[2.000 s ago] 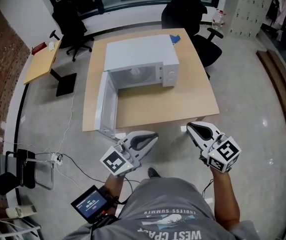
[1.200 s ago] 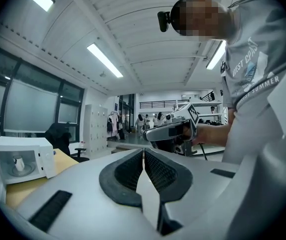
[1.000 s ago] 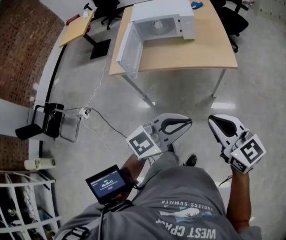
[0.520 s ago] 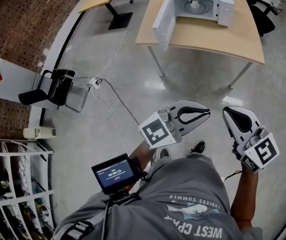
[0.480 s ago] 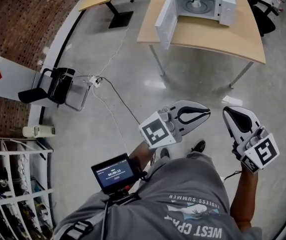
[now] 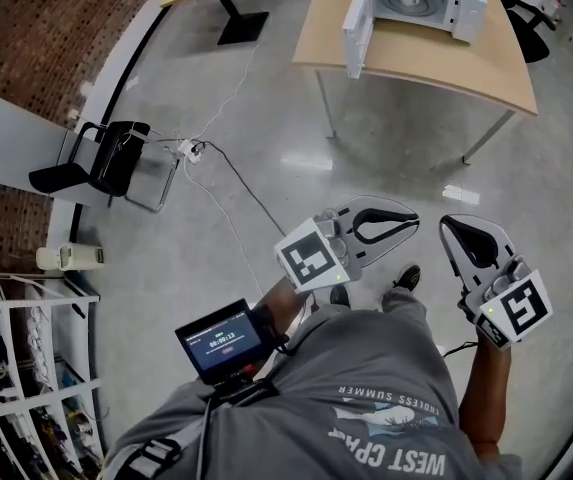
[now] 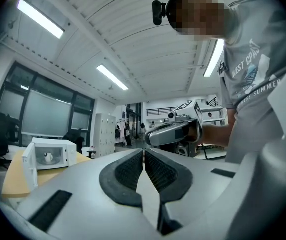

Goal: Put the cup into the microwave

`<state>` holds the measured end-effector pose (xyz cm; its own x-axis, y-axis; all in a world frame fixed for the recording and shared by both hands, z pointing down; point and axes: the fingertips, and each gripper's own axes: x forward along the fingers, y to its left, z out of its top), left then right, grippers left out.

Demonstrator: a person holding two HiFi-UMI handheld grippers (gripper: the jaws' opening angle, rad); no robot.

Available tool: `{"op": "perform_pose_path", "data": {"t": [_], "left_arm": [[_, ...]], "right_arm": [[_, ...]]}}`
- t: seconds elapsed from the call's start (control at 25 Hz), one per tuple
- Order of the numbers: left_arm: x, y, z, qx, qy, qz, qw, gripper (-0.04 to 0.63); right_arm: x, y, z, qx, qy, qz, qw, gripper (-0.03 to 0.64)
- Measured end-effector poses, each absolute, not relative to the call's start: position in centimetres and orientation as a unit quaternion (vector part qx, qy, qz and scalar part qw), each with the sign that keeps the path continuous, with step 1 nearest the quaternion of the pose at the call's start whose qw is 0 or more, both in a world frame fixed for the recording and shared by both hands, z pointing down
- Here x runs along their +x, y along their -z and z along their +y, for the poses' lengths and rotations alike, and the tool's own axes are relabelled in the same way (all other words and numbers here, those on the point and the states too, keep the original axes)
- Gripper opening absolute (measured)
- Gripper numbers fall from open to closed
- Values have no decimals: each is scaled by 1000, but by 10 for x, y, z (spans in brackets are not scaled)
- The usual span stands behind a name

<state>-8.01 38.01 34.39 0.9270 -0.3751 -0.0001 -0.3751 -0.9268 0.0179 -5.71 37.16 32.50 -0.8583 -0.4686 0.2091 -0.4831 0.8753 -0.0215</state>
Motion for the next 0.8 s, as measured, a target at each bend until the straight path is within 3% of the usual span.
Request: {"op": "perform_pose_path", "data": {"t": [0.8], "left_arm": [[-93, -343, 421, 988, 1, -152, -1, 27]], "right_arm": [[-64, -332, 416, 292, -52, -950, 95, 18]]}}
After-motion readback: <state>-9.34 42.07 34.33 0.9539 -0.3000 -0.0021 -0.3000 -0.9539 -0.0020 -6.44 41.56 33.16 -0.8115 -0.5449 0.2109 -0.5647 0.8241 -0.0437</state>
